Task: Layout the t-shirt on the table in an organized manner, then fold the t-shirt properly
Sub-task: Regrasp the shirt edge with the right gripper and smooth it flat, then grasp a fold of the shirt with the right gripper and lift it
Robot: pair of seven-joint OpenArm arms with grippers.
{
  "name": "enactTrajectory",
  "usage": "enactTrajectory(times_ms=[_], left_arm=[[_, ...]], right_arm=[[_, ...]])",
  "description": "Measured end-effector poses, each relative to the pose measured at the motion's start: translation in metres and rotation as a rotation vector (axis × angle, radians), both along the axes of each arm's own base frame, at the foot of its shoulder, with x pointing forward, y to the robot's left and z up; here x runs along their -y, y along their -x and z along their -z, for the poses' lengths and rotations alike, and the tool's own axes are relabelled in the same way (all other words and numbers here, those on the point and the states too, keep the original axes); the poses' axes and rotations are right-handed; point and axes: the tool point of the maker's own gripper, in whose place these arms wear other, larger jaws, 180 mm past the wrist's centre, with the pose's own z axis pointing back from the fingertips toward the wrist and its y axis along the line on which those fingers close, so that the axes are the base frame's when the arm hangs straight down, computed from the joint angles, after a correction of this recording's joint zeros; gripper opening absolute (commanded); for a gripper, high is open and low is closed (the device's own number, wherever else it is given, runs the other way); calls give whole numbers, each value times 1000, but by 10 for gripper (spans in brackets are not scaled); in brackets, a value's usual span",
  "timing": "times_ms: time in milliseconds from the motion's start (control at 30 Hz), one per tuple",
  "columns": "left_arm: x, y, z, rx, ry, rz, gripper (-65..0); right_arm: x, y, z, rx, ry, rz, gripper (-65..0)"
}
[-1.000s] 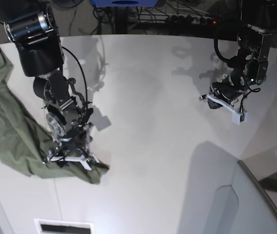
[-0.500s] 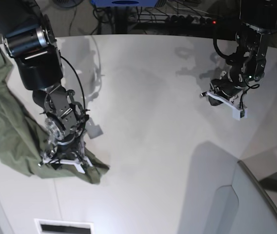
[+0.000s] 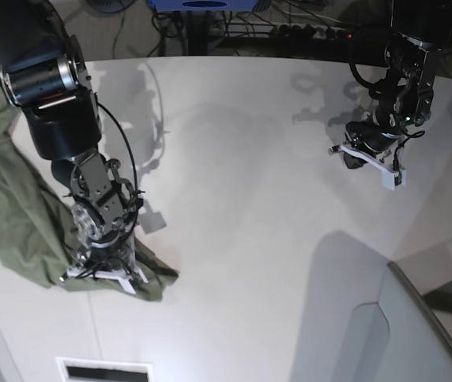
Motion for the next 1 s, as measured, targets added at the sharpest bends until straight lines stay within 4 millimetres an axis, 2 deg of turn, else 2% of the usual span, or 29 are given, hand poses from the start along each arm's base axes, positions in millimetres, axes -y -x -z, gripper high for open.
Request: enactTrajectory(times_ms=[100,200,267,567,800,1000], left_arm=[[0,0,0,0,0,0,-650],[0,0,0,1,1,1,-650],[1,0,-1,1,1,2,-650],[0,-1,-1,-2,-1,3,-650],[4,-12,-8,23,6,9,-650],[4,-13,-9,23,6,10,-650]], right_arm=[[0,0,0,0,0,0,-650],[-1,1,0,1,-1,1,-650],[-6,4,-9,33,-13,-6,-650],[-52,56,-53,-16,-99,-41,-650],[-35,104,-53,-106,-84,74,-650],[-35,150,-16,-230,-85,90,-650]])
